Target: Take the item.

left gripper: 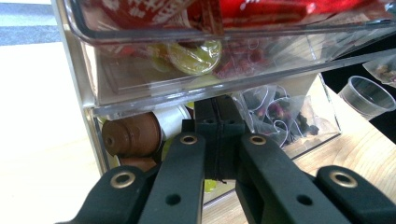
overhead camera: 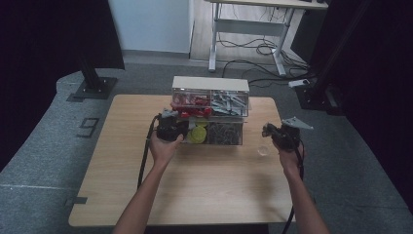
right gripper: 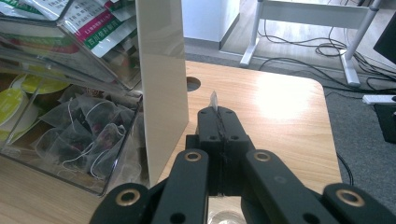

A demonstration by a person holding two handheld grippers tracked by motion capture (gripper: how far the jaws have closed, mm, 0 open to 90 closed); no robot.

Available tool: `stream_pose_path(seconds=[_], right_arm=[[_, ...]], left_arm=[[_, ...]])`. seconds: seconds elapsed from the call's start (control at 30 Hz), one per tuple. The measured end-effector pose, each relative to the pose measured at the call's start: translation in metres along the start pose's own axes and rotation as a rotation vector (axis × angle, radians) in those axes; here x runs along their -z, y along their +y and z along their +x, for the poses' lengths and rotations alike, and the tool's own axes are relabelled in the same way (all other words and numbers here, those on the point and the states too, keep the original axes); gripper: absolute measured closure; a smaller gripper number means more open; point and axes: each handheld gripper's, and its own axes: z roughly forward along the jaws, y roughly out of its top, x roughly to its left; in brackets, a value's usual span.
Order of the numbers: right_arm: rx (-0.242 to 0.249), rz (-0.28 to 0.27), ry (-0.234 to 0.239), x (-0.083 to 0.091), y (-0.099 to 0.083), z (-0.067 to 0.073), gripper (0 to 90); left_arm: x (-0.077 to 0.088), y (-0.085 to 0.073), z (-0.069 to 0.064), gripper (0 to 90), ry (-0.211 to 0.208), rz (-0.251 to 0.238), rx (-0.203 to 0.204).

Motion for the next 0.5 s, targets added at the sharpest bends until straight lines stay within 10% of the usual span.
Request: stream_pose_path(seconds=[0.5], right_arm=[[-0.014, 0.016, -0.024, -0.003, -0.001, -0.011, 87.6]], left_arm=[[-0.001, -0.001, 0.0, 89.8, -0.002, 0.004, -0.005]])
